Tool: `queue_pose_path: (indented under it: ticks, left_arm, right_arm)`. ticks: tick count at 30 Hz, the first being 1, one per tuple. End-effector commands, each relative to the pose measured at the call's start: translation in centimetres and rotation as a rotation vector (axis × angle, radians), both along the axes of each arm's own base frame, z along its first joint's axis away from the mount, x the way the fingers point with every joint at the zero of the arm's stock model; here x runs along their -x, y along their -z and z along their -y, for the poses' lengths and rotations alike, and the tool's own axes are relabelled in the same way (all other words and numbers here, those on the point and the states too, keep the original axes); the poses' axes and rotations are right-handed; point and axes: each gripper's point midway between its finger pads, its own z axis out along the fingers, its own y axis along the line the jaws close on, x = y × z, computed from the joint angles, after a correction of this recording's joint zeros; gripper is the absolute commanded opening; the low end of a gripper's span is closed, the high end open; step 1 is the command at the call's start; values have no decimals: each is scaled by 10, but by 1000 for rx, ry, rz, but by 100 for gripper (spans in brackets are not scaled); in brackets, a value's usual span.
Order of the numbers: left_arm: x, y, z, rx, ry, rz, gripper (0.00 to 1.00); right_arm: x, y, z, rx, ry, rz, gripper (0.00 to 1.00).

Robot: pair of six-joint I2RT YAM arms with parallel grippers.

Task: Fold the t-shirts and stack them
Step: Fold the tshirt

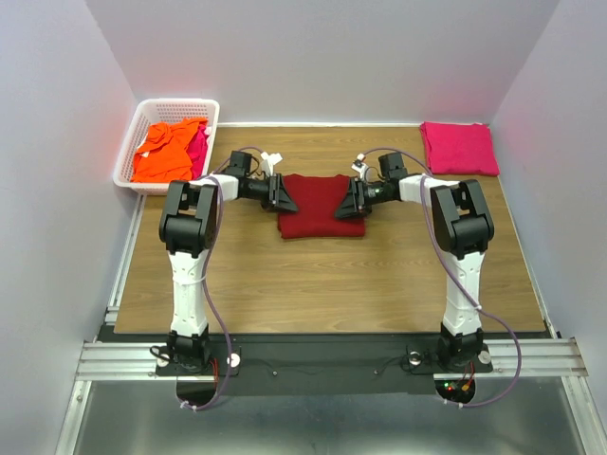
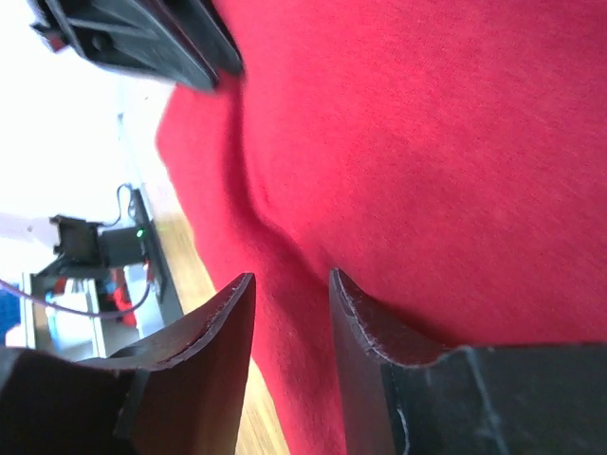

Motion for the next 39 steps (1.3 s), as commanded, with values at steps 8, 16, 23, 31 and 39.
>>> queue_pose_path:
  ticks: [8,16,23,31,39]
  left_arm:
    - [35,-87,-15,16,161,312,40]
    - [72,-53,7,10,208,197,41]
    - [83,56,-35,-164,92,-68,40]
    - [78,43,-69,-228,91,7,40]
    - [30,-89,-40,-31,191,302,43]
  right_arm:
    - [34,-100,-20,-105,-65,115,48]
    - [52,-35,-34,-30,-97,-1,47]
    - [50,38,-4,100,-46,-52,45]
    - [55,-10,9,28,-33,-8,42]
    - [-11,-105,-1,-86,-4,172,44]
